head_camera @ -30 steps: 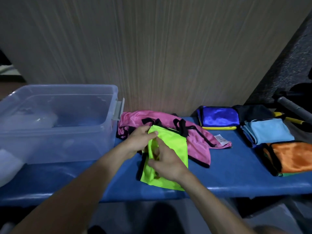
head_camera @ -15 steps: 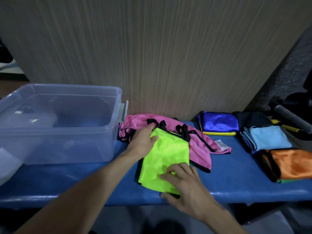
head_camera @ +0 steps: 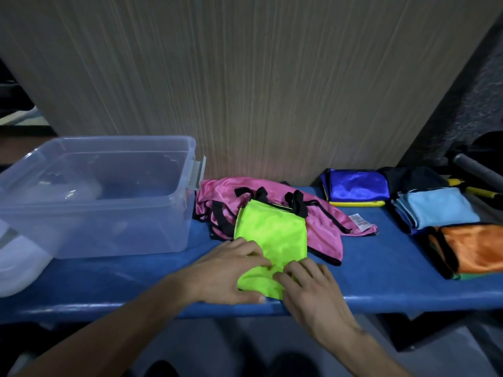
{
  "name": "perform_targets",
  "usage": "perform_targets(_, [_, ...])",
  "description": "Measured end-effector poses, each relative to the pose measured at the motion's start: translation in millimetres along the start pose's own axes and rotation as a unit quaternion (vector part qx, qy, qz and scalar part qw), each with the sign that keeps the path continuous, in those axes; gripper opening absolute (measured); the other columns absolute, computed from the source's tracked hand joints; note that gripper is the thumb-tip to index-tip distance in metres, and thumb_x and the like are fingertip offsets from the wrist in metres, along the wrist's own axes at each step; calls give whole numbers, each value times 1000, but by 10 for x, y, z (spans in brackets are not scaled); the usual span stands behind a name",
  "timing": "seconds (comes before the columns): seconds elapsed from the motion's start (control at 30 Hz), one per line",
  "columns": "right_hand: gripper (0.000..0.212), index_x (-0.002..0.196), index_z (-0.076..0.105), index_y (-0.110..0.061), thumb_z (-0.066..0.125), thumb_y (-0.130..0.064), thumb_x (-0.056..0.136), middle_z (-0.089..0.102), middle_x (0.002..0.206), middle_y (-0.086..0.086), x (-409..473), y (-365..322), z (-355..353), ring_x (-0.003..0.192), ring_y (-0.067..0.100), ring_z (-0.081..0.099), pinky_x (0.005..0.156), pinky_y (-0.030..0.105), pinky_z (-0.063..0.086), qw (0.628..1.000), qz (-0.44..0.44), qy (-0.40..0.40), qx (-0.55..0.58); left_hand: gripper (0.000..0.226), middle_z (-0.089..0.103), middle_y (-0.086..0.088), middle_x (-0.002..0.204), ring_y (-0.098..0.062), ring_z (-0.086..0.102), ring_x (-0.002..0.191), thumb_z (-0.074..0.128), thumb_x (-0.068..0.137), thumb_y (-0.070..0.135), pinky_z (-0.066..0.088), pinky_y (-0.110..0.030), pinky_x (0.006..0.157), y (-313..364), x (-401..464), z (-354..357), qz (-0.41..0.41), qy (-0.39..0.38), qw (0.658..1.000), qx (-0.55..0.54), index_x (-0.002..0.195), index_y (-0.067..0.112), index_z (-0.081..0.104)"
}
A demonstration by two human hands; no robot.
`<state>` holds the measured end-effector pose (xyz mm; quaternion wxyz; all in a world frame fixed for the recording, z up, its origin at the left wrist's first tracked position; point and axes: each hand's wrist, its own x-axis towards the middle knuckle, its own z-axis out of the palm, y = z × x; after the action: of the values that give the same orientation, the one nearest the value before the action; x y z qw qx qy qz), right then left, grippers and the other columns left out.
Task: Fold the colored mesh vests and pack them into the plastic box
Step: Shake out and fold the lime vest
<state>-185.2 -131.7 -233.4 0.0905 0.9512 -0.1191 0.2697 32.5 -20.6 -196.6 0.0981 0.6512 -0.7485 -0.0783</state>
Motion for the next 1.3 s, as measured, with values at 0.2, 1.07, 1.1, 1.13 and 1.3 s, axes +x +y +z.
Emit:
perform_targets(0.2, [15, 90, 67, -21, 53, -16, 86, 57, 87, -3, -97, 58, -45, 76, 23, 53, 62, 35, 39, 999, -25, -8, 19, 65, 35, 8, 155, -12, 30, 140, 38, 101, 64, 27, -29, 116, 7, -112, 191, 22, 22, 998, 57, 157, 31, 34])
perform_targets(1.07, [14, 105, 67, -29, 68, -30, 91, 57, 65, -6, 219, 321, -274, 55, 6, 49, 57, 25, 42, 923, 197, -1, 330, 56, 66, -2, 122, -26, 61, 103, 48, 94, 18, 49, -34, 83, 42, -142, 233, -96, 140, 984, -59, 144, 40, 40])
perform_targets(1.1, [18, 107, 66, -29, 70, -32, 90, 61, 73, -8, 227, 341, -279, 62, 7, 54, 62, 25, 45, 917, 197, -14, 346, 57, 66, -3, 117, -26, 61, 98, 45, 94, 14, 50, -38, 80, 59, -145, 189, -110, 140, 981, -78, 141, 45, 37])
perform_targets(1.13, [24, 109, 65, -30, 73, -34, 88, 65, 85, -13, 222, 367, -267, 74, 6, 59, 70, 24, 48, 915, 193, -35, 351, 57, 67, -1, 113, -24, 61, 94, 45, 95, 12, 50, -40, 78, 69, -143, 138, -117, 143, 978, -97, 138, 48, 35])
perform_targets(1.3, [17, 92, 68, -19, 65, -37, 93, 66, 82, -9, 173, 384, -214, 76, 10, 58, 68, 38, 50, 931, 165, -44, 323, 51, 55, 40, 87, 6, 54, 76, 52, 98, 3, 38, -21, 64, 61, -146, -76, -113, 152, 968, -163, 134, 40, 48])
